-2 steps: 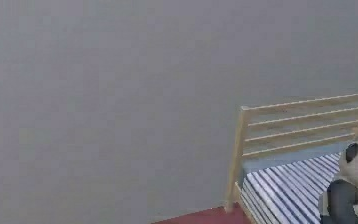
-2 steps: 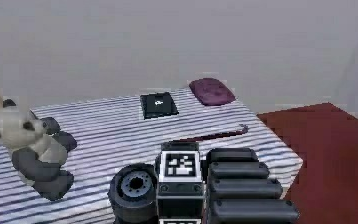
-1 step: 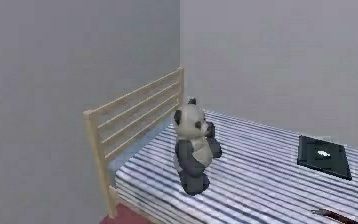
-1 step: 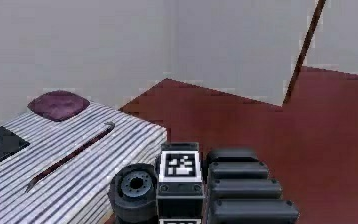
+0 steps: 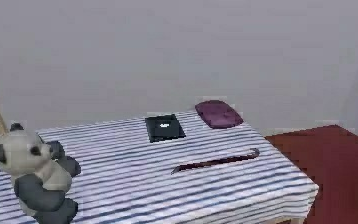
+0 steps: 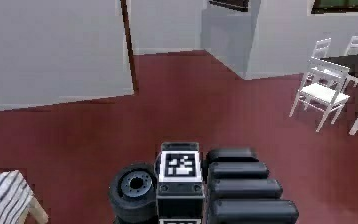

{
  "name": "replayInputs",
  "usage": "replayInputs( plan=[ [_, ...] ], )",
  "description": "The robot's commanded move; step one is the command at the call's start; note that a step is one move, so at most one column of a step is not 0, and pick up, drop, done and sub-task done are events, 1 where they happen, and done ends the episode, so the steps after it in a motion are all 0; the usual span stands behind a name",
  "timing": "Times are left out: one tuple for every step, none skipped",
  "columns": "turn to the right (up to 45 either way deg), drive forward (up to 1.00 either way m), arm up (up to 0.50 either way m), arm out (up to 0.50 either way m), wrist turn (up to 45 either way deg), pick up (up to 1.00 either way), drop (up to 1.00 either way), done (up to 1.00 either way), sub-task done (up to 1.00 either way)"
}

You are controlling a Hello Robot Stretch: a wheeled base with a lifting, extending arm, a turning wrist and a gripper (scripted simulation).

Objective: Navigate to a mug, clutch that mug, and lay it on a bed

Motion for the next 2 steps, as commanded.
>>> replayInputs(
  plan=[
    [45.0, 0.00, 0.00, 0.00, 0.0, 0.00, 0.00, 0.00, 0.00],
    [15.0, 0.00, 0.00, 0.00, 0.0, 0.00, 0.00, 0.00, 0.00]
  ],
)
